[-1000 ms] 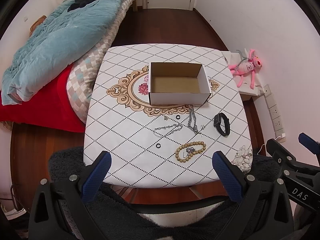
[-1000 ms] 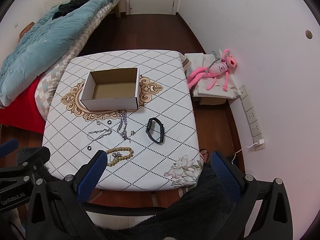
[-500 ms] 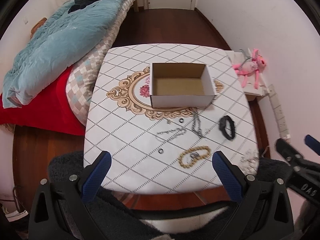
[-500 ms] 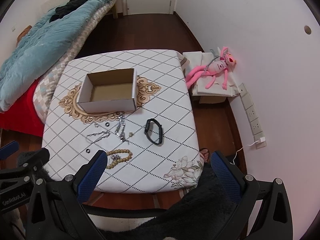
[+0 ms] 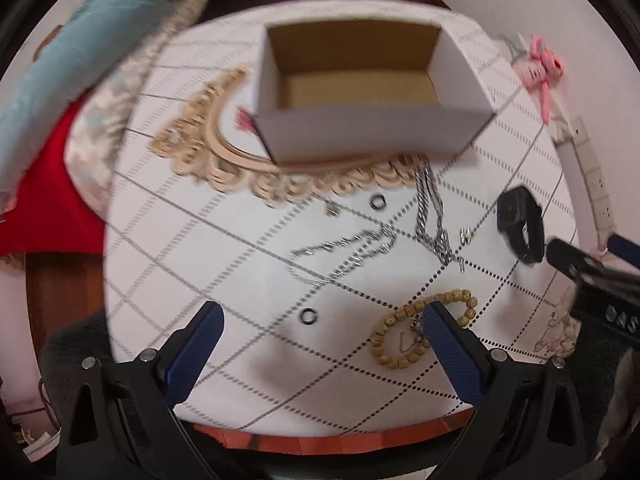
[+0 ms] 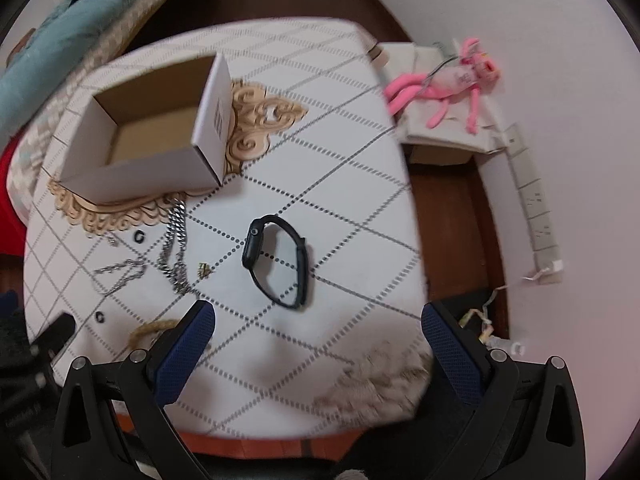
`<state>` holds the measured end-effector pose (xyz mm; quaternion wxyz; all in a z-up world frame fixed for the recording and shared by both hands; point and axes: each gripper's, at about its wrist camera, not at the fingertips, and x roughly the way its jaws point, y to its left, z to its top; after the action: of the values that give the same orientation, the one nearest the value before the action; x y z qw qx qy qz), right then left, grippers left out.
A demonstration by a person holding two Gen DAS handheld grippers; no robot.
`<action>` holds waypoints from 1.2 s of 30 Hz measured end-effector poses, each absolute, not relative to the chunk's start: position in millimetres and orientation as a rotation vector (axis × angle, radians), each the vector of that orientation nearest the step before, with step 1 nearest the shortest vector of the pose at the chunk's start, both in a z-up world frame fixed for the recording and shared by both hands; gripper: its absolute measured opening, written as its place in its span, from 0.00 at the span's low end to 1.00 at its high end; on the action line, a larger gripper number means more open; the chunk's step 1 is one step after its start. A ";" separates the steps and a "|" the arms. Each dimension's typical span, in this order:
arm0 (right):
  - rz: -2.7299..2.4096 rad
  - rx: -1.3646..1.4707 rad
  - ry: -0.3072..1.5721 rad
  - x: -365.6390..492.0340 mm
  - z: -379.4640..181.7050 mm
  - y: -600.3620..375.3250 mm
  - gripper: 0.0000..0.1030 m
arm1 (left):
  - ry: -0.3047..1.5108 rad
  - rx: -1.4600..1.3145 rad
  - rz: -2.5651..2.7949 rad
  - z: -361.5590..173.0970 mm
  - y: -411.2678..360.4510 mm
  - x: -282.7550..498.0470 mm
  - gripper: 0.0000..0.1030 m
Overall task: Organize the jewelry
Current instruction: 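Grasp the wooden bead bracelet with the left tool while the right tool grasps the black watch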
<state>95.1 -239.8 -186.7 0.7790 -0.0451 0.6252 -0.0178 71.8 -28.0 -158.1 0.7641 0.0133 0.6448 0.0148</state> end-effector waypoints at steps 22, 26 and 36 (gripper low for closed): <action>0.074 -0.028 1.329 100.2 -235.5 -234.5 0.45 | 1.466 0.017 -0.028 -201.4 -47.0 51.5 0.78; 0.070 0.046 1.334 82.4 -229.5 -244.8 0.38 | 1.462 0.019 -0.054 -207.4 -51.2 45.7 0.73; 0.042 0.107 1.346 57.6 -233.1 -249.1 0.38 | 1.414 0.091 -0.185 -207.3 -96.1 34.2 0.07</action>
<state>57.6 -249.1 -233.1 0.7804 0.0493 0.6230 0.0195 34.2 -96.1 -207.3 0.7554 0.0416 0.6484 -0.0847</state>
